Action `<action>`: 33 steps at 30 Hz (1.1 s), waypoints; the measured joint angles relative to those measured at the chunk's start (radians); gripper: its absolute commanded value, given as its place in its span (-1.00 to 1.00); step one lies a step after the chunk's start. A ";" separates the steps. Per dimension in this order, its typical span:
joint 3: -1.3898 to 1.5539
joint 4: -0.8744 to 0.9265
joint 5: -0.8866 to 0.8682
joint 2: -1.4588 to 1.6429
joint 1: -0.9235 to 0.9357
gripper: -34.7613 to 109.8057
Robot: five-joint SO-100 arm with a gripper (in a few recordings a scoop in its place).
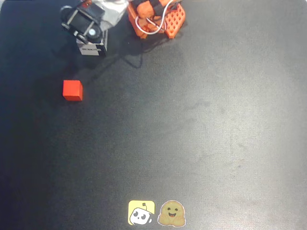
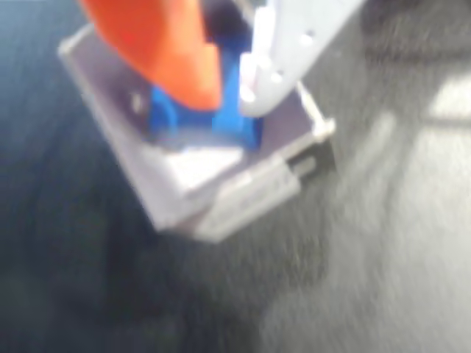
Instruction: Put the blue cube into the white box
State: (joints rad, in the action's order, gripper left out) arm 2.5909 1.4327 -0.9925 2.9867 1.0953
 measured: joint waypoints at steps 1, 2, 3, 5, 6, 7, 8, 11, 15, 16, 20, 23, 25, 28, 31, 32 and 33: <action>0.003 -0.008 -0.006 0.020 -0.031 -0.52; 0.005 -0.011 -0.025 0.041 -0.063 -0.52; 0.008 -0.015 -0.055 0.057 -0.101 -0.52; 0.009 -0.034 -0.100 0.074 -0.190 -0.52; 0.009 -0.040 -0.129 0.091 -0.242 -0.52; 0.012 -0.048 -0.161 0.104 -0.293 -0.52; 0.012 -0.054 -0.195 0.104 -0.342 -0.52; 0.014 -0.077 -0.261 0.098 -0.489 -0.52; 0.034 -0.089 -0.356 0.110 -0.669 -0.52; 0.054 -0.094 -0.376 0.112 -0.715 -0.52; 0.140 -0.104 -0.503 0.192 -0.904 -0.52; 0.172 -0.129 -0.566 0.196 -1.012 -0.52; 0.184 -0.141 -0.588 0.209 -1.065 -0.52; 0.209 -0.144 -0.611 0.206 -1.089 -0.52; 0.255 -0.166 -0.611 0.207 -1.086 -0.52; 0.278 -0.175 -0.612 0.206 -1.086 -0.52; 0.299 -0.190 -0.612 0.206 -1.086 -0.52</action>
State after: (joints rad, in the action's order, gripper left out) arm 2.8900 1.2425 -1.6045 3.1922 0.0092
